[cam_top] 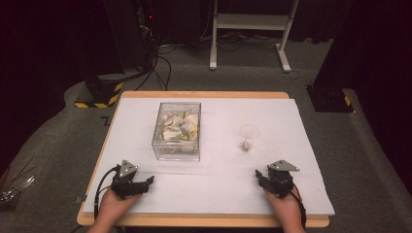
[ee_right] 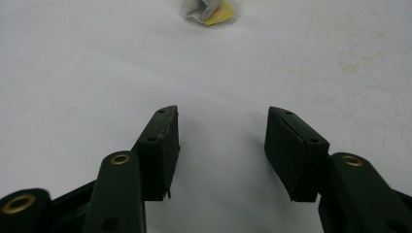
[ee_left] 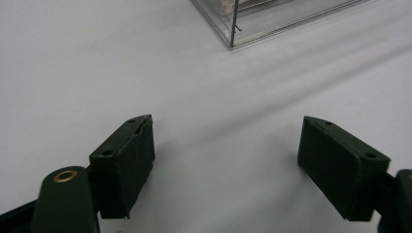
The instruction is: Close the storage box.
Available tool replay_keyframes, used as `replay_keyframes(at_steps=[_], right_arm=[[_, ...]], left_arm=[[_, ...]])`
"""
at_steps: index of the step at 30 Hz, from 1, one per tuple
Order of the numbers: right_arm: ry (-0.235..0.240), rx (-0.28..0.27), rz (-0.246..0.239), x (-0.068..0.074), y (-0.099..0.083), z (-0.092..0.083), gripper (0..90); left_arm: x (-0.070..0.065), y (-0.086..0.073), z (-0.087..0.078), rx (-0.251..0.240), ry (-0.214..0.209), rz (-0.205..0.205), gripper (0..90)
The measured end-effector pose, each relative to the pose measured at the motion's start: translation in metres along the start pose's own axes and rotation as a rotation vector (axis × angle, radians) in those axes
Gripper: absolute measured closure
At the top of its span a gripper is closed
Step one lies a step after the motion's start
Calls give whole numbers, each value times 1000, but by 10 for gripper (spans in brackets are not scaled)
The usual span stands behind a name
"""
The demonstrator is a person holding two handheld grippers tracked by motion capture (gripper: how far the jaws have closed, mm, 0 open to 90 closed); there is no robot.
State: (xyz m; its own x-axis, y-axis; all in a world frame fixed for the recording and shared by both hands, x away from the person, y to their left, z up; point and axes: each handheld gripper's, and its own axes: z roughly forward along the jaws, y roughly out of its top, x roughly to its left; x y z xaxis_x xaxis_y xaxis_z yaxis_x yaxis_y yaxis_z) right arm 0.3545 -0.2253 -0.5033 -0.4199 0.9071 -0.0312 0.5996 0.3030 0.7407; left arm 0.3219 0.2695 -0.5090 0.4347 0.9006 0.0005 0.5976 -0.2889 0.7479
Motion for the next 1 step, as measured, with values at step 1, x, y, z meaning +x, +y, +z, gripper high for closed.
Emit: replay_keyframes(at_steps=[1], right_arm=[[-1,1,2,0,0,0,460]], left_arm=[[0,0,0,0,0,0,213]])
